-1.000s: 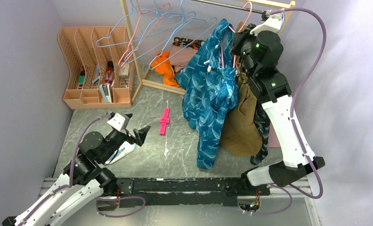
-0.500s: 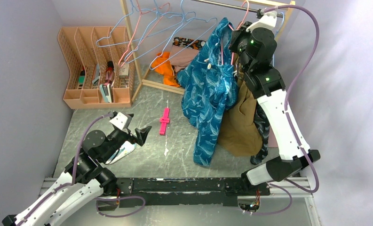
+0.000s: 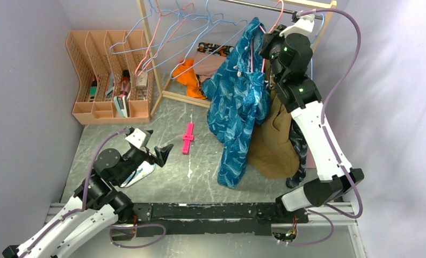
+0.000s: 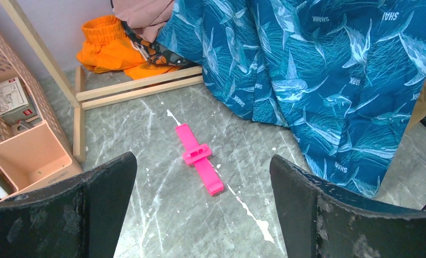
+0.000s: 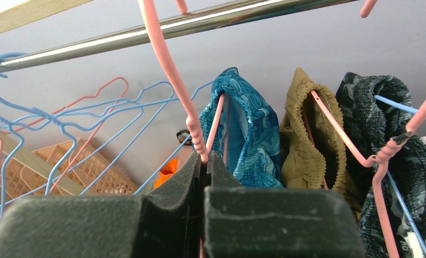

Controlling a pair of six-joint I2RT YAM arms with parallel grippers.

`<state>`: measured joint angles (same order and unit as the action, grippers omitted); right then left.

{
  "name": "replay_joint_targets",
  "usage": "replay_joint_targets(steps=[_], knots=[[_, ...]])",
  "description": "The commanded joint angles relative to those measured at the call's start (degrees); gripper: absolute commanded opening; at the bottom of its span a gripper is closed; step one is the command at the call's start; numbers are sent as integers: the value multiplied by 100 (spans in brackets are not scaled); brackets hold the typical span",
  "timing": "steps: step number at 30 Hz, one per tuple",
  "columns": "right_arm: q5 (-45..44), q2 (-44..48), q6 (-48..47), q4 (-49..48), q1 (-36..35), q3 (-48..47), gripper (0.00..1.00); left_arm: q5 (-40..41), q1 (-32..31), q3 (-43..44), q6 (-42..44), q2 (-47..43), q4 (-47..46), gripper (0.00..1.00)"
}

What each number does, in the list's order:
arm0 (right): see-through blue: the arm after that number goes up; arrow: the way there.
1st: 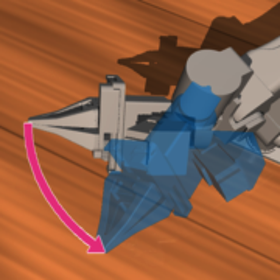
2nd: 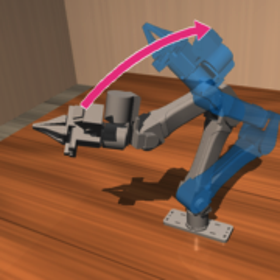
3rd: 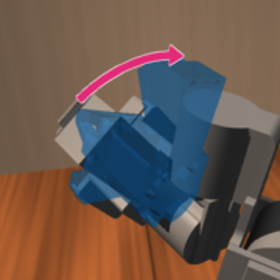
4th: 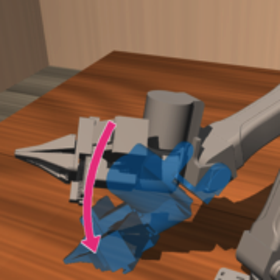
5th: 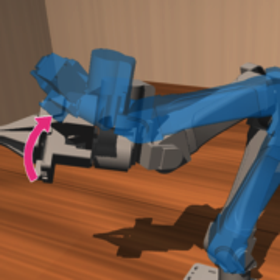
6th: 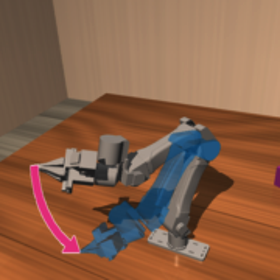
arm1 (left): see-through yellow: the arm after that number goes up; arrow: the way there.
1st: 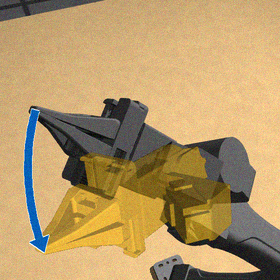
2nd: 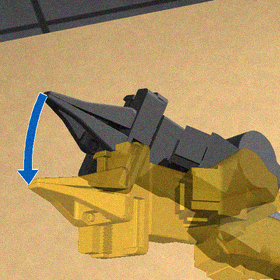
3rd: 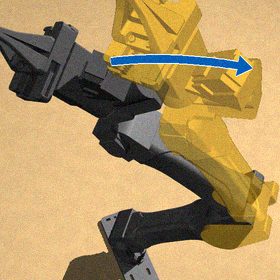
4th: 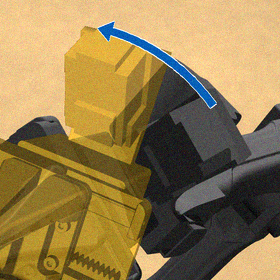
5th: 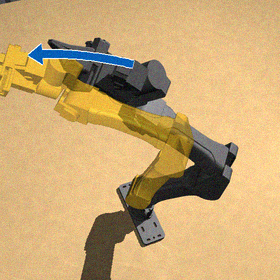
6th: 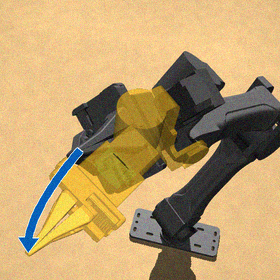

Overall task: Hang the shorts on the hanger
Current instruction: Place the hanger at the clothesline.

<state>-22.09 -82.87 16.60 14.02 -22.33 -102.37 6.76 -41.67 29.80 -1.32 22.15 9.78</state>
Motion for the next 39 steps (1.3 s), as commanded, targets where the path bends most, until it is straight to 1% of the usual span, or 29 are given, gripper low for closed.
replay_joint_targets(steps=[1, 3, 6, 13, 17, 21, 22, 26, 28, 29, 31, 33, 39], knots=[[38, -200, 235, -21, 71, -266, 0, -132, 29, -45, 26, 25, -51, 97], [-11, -292, 260, 176, 71, -344, 0, -131, 28, -45, 31, 28, -61, 97], [-43, -252, 210, -6, 71, -193, 0, -147, 34, -62, 52, 11, -77, 97], [-34, -339, 311, -40, 71, -326, 0, -123, 27, -70, 52, -29, -78, 97], [35, -664, 461, 456, 66, -805, 0, -123, 31, -71, 53, -20, -80, 97], [134, -588, 559, 675, 58, -744, 0, -110, 31, -71, 53, -2, -72, 97], [187, -544, 554, 717, 61, -726, 1, -110, 31, -71, 53, -2, -67, 97], [446, -447, 520, 1141, 66, -878, 29, -121, 31, -71, 52, 23, -81, 97], [550, -362, 500, 1339, 62, -947, 39, -131, 35, -67, 53, 41, -74, 97], [593, -321, 478, 1415, 62, -982, 42, -131, 28, -63, 53, 50, -78, 97], [613, -233, 446, 1619, 62, -1033, 46, -140, 33, -62, 53, 59, -78, 97], [551, -133, 399, 1762, 62, -1014, 47, -140, 32, -62, 49, 48, -71, 97], [265, 20, 282, 2161, 62, -807, 48, -215, 33, -80, 61, 66, -92, 97]])
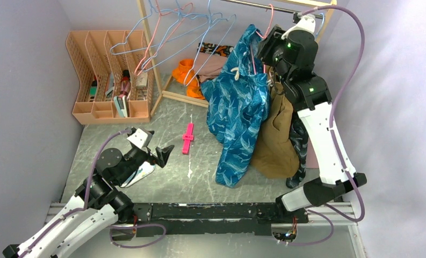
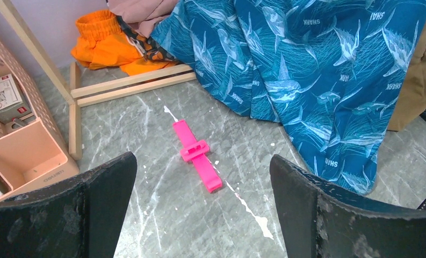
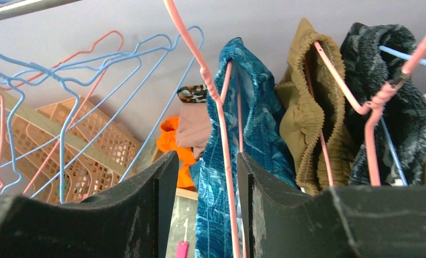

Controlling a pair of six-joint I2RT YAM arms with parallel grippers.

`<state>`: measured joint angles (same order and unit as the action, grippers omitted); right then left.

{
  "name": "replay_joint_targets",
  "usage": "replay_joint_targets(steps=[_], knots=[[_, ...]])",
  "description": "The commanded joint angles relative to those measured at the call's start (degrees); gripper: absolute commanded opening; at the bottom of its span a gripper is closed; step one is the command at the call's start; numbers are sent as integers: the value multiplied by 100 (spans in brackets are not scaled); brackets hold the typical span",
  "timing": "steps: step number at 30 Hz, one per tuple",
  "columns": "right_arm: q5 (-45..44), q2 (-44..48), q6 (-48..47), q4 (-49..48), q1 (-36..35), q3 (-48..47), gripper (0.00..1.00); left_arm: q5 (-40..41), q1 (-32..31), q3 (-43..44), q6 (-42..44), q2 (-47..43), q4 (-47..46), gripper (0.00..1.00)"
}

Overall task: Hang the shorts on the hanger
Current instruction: Place the hanger at the clothesline.

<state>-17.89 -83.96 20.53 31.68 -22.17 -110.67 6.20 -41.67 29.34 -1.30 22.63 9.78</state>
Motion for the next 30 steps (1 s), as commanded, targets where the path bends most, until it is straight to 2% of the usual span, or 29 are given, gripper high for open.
replay_joint_targets(steps=[1, 8, 10, 11, 13, 15, 18, 30], knots=[[-127, 139, -112, 451, 48, 66, 48, -174, 30, -26, 60, 21, -83, 97], [-80, 50, -105, 735, 51, 254, 45, -262, 31, -34, 67, 31, -117, 97], [-129, 51, -128, 746, 47, 316, 42, -265, 27, -34, 60, 26, -104, 97], [-109, 67, -141, 724, 47, 359, 37, -263, 33, -38, 60, 22, -101, 97], [-57, 80, -127, 715, 46, 386, 20, -253, 28, -43, 68, 22, -102, 97], [-48, 86, -112, 669, 46, 340, 9, -259, 35, -51, 69, 17, -118, 97], [-72, 163, -67, 473, 49, 291, 2, -269, 28, -44, 68, 43, -116, 97], [-151, 182, 437, -186, 40, 25, 0, -255, 28, -43, 71, 122, -111, 97]])
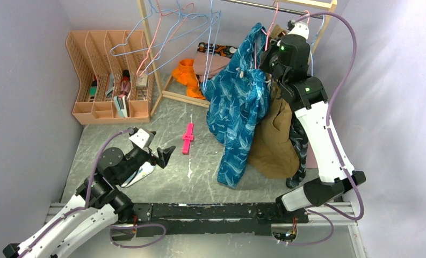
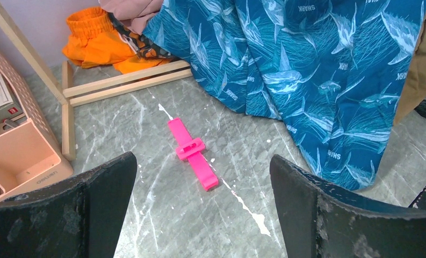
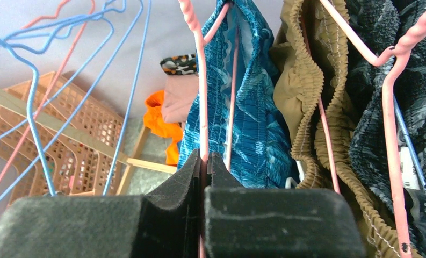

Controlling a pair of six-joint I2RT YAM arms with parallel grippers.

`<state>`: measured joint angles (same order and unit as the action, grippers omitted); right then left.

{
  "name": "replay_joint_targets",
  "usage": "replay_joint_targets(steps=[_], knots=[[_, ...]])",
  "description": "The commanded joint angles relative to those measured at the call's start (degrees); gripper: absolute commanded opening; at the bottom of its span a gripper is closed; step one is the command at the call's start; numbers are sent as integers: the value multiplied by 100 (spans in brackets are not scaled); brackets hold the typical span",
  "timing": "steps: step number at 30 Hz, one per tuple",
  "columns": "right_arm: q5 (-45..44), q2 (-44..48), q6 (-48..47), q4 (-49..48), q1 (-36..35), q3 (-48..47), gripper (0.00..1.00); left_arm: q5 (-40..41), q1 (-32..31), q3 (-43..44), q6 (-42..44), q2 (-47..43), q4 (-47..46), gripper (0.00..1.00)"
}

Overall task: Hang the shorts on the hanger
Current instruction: Place the hanger at the clothesline.

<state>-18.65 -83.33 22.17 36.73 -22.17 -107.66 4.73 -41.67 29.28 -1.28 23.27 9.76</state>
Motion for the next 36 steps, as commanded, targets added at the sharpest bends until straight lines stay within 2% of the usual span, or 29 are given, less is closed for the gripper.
replay_joint_targets(steps=[1, 7, 12, 16, 21, 28, 29, 32, 36], knots=[[-66, 114, 300, -757, 38, -289, 0, -113, 29, -29, 67, 72, -106, 97], [-201, 125, 295, -976, 3, -234, 0, -93, 27, -44, 87, 86, -129, 97], [-307, 154, 279, -1016, 3, 329, 0, -117, 28, -54, 92, 116, -141, 97], [182, 311, 238, -993, 3, 723, 0, -128, 29, -60, 88, 138, -141, 97], [875, 493, 42, -677, 5, 720, 40, -105, 28, -62, 92, 165, -139, 97], [1521, 752, -227, 147, 3, 367, 66, 36, 34, -37, 52, 125, -86, 97], [1620, 883, -277, 172, 3, 447, 74, 85, 33, -36, 40, 98, -76, 97], [1949, 1444, -425, 72, 3, 913, 85, 282, 32, -22, 8, 21, -30, 97], [2164, 2194, -443, 64, 3, 1494, 87, 520, 28, 35, -82, 43, 46, 97]])
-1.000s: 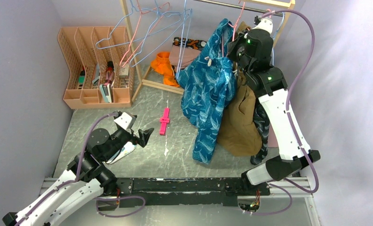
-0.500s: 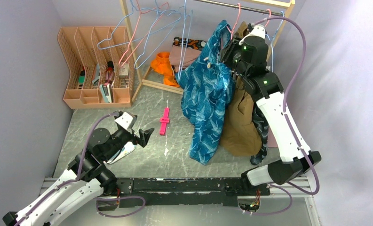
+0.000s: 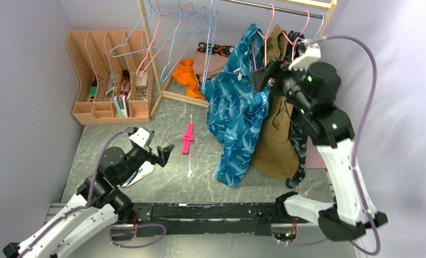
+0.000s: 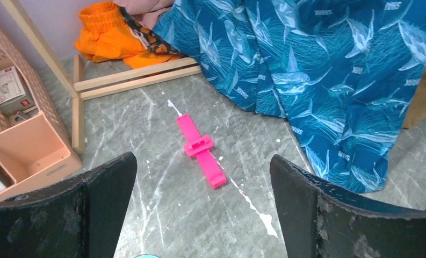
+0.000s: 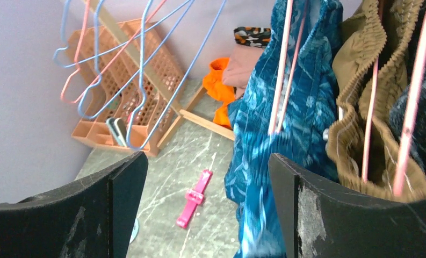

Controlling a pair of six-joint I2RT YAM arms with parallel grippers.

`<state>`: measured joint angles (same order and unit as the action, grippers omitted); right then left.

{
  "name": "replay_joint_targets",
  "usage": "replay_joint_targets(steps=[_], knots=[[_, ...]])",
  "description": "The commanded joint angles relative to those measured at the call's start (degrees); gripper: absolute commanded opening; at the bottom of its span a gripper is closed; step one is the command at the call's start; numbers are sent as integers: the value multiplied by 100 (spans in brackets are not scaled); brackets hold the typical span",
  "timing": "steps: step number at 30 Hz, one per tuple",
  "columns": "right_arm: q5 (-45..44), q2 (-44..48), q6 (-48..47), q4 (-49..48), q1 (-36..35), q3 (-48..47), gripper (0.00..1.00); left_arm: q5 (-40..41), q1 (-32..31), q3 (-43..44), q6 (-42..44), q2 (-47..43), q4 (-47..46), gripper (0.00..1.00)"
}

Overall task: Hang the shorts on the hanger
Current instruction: Place the hanger at the clothesline, then reset both arms

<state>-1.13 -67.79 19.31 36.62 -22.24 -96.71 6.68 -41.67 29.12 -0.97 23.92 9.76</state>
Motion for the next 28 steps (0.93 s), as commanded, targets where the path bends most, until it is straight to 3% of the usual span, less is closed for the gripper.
replay_joint_targets(steps=[1, 5, 7, 11, 17, 22, 28], knots=[[375, 840, -126, 72, 9, 582, 87, 382, 32, 68, -152, -9, 67, 97], [-210, 1822, 266, -108, 7, 1548, 88, 716, 31, 267, -618, 149, 235, 97], [-700, 2300, 516, -223, 9, 2025, 98, 901, 31, 404, -919, 244, 426, 97], [-1126, 2864, 633, -80, 9, 2326, 100, 1333, 34, 793, -1450, 444, 931, 97], [-650, 3249, 266, -183, -30, 2636, 100, 1943, 28, 1149, -2064, 353, 1453, 97], [39, 3527, 481, -745, -44, 3248, 100, 2681, 28, 1187, -2717, 221, 1744, 97], [-65, 3548, 389, -1012, -171, 3441, 100, 3075, 28, 1126, -2769, 317, 2103, 97]])
